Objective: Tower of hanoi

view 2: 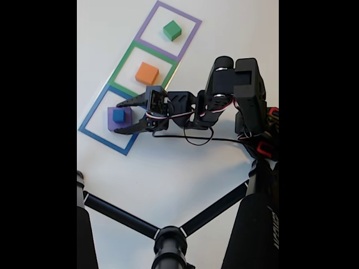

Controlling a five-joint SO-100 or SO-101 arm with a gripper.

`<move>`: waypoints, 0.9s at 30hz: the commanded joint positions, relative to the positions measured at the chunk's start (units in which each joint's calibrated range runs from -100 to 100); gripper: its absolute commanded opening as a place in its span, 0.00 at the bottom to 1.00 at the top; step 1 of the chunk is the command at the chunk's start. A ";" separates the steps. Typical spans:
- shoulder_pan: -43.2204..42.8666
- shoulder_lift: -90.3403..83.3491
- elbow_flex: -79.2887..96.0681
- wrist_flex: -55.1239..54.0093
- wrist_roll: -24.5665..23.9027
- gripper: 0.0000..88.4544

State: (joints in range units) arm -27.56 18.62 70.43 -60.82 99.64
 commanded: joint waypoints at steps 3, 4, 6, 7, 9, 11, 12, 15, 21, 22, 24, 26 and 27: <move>-1.11 -0.17 -0.88 -1.36 0.36 0.12; -1.20 -0.17 -0.88 -1.36 0.36 0.11; -1.39 -0.17 -0.88 -1.36 0.36 0.08; -1.49 -0.17 -0.88 -1.36 0.36 0.07; -1.68 -0.17 -0.88 -1.36 0.36 0.06; -1.78 -0.17 -0.79 -1.44 0.36 0.04; -1.78 -0.25 -0.79 -1.44 0.36 0.04; -1.87 -0.49 -0.70 -1.44 0.36 0.03; -1.11 -5.58 0.57 0.09 0.36 0.03; -0.82 -7.92 1.12 1.63 0.36 0.03; -0.44 -14.05 1.75 6.33 0.36 0.03; 0.52 -21.72 4.48 10.86 0.36 0.03; 1.10 -26.33 6.03 13.78 0.36 0.03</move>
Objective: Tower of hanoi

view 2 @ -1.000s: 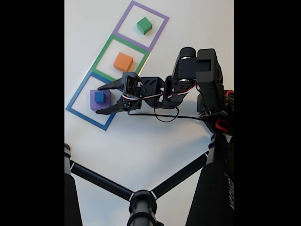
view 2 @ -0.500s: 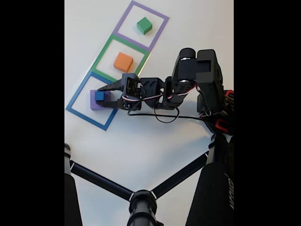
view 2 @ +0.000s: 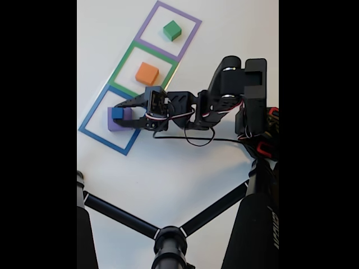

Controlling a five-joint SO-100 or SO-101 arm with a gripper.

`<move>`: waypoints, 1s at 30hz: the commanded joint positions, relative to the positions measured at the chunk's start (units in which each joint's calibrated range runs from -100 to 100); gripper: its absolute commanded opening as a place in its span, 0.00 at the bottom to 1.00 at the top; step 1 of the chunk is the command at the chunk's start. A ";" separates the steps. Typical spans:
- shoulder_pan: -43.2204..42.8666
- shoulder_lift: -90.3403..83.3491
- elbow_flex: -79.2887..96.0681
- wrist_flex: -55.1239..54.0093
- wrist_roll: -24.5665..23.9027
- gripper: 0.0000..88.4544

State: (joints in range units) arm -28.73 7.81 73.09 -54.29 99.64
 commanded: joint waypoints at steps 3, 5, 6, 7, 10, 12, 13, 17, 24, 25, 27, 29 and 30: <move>4.95 -28.92 6.73 18.18 0.36 0.03; 7.92 -37.97 9.10 26.20 0.36 0.03; 9.65 -42.41 9.73 30.97 0.36 0.02; 11.28 -46.04 9.64 35.75 0.36 0.02; 17.32 -56.21 6.37 53.48 0.36 0.02; 21.25 -61.30 0.73 67.73 0.36 0.02; 23.07 -63.08 -3.18 75.26 0.36 0.02; 29.78 -66.39 -23.72 103.60 0.36 0.02; 40.62 -63.08 -58.45 136.48 0.36 0.02; 42.63 -63.08 -61.45 138.99 0.36 0.02; 46.56 -63.00 -65.18 142.55 0.36 0.02; 50.49 -62.92 -66.99 144.74 0.36 0.02; 52.22 -63.00 -67.54 145.55 0.36 0.02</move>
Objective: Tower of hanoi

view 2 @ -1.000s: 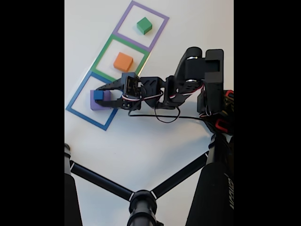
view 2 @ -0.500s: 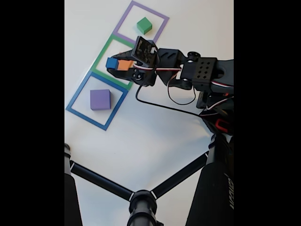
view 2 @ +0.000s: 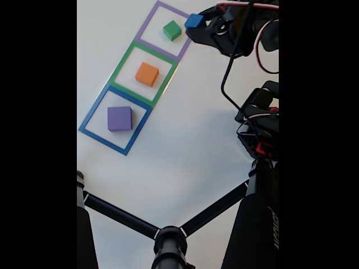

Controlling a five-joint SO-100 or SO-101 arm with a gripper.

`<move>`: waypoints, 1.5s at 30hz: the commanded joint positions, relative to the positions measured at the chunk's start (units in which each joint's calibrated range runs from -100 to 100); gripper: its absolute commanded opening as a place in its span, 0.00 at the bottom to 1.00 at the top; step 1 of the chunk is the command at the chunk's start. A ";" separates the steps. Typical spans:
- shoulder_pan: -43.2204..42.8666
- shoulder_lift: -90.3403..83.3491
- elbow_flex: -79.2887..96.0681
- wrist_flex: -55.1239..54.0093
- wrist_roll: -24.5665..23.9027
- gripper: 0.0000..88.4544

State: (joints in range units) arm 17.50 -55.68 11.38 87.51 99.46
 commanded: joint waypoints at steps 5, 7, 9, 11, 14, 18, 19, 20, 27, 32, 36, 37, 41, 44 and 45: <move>13.09 0.41 -6.38 5.05 0.54 0.02; 15.10 0.41 -6.38 5.05 0.54 0.02; 16.73 0.33 -6.38 5.05 0.54 0.02; 17.98 0.09 -6.38 5.05 0.54 0.02; 19.42 -0.08 -6.29 5.13 0.54 0.02; 20.57 0.01 -4.47 4.72 0.54 0.02; 20.76 -0.08 -3.01 3.99 0.54 0.02; 20.86 -0.32 -0.92 2.54 0.54 0.02; 19.23 -3.47 21.90 -19.49 0.54 0.02; 20.18 -2.98 40.81 -42.24 0.54 0.02; 20.66 -0.96 52.99 -58.68 0.54 0.02; 20.76 -0.16 55.81 -62.57 0.54 0.02; 20.95 5.33 62.99 -76.33 0.54 0.02; 20.57 13.89 66.08 -89.53 0.54 0.02; 20.47 16.64 66.53 -93.09 0.54 0.02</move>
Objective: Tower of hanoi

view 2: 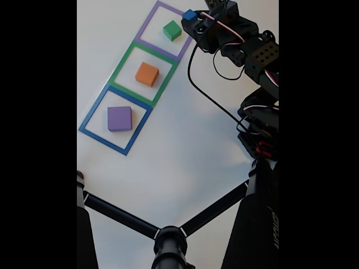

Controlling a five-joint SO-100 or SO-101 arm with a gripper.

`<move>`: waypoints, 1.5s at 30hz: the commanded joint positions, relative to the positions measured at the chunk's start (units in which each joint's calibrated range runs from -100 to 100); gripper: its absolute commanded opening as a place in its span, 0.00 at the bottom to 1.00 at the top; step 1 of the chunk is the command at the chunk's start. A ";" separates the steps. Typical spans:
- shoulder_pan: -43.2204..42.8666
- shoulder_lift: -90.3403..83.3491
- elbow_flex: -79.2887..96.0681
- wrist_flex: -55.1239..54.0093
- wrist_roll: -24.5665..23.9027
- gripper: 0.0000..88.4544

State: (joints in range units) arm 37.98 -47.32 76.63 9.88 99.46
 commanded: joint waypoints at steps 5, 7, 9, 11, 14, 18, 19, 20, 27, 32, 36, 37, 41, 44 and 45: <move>-1.83 23.78 2.46 -35.71 0.54 0.02; -2.50 29.03 2.46 -42.18 0.54 0.02; -3.17 33.23 2.19 -46.80 0.54 0.02; -3.65 37.59 2.01 -51.58 0.54 0.02; -4.42 42.76 2.01 -57.65 0.54 0.02; -4.80 48.65 1.01 -63.56 0.54 0.02; -4.80 49.78 0.65 -64.29 0.54 0.02; -4.80 50.99 0.10 -65.10 0.54 0.02; -4.32 56.40 -3.99 -66.72 0.54 0.02; -3.84 57.45 -4.72 -66.72 0.54 0.02; -3.75 58.42 -4.81 -67.20 0.54 0.02; -3.56 58.83 -4.90 -67.36 0.54 0.02; -3.08 60.12 -5.54 -67.85 0.54 0.02; -3.08 60.76 -6.08 -67.85 0.54 0.02; -2.98 60.92 -6.26 -67.85 0.54 0.02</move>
State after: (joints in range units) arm 34.23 13.80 72.02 -56.55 99.46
